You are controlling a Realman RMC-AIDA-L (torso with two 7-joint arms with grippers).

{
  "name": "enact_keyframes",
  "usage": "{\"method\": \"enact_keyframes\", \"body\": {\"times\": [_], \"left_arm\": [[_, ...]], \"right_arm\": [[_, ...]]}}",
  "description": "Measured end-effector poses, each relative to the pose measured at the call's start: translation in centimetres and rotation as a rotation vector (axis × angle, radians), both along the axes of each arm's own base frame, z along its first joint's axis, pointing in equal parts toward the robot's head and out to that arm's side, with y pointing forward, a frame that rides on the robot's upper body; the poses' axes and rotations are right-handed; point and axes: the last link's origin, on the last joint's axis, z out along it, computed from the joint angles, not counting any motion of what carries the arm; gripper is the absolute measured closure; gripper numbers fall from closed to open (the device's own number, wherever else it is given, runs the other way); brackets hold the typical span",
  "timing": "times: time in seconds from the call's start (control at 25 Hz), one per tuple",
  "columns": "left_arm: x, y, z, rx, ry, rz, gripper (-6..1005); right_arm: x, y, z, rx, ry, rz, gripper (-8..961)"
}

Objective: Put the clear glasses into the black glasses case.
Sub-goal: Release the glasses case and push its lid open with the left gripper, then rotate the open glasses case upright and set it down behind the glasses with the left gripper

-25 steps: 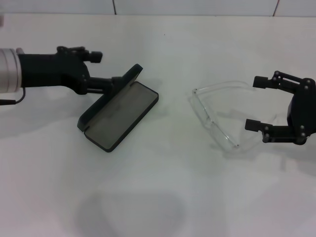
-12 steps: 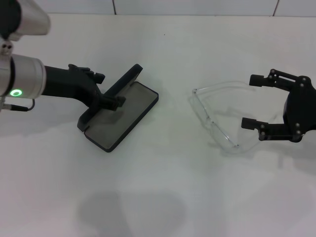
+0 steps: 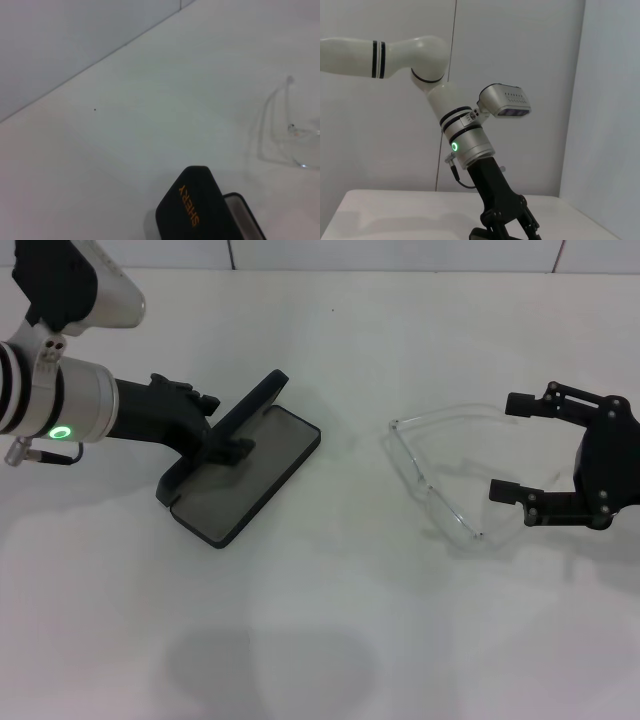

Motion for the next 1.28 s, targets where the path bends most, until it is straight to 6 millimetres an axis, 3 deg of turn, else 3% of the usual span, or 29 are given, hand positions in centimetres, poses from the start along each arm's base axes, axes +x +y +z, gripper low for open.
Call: {"method": "enact_keyframes", "body": {"times": [0.08,0.32,0.4,0.64,1.0,1.28], "left_arm": [[-0.1,0.0,0.0,-0.001,0.012,0.000,109],[-0.2,0.0,0.0,-0.002,0.025,-0.005,293],[-0.2,0.0,0.0,-0.002,0.027,-0.006,549],[-0.1,0.1,0.2,-0.001,0.048,-0.052,710],[0.8,1.1,0.6,0.036,0.153,-0.300,779],[2.7,0.6,-2.0,-0.034,0.215,-0.574,794]], "right_arm": [[0.0,0.0,0.0,0.001,0.001,0.000,80],[-0.2,0.1,0.0,0.002,0.004,0.004,80],[-0.2,0.1,0.0,0.001,0.004,0.005,80],[-0.3,0.1,-0.1,-0.002,0.008,0.009,81],[-0.3,-1.1,-0.5,-0.023,0.037,0.051,81],[0.6,-2.4,-1.1,-0.012,0.052,0.064,81]]}}
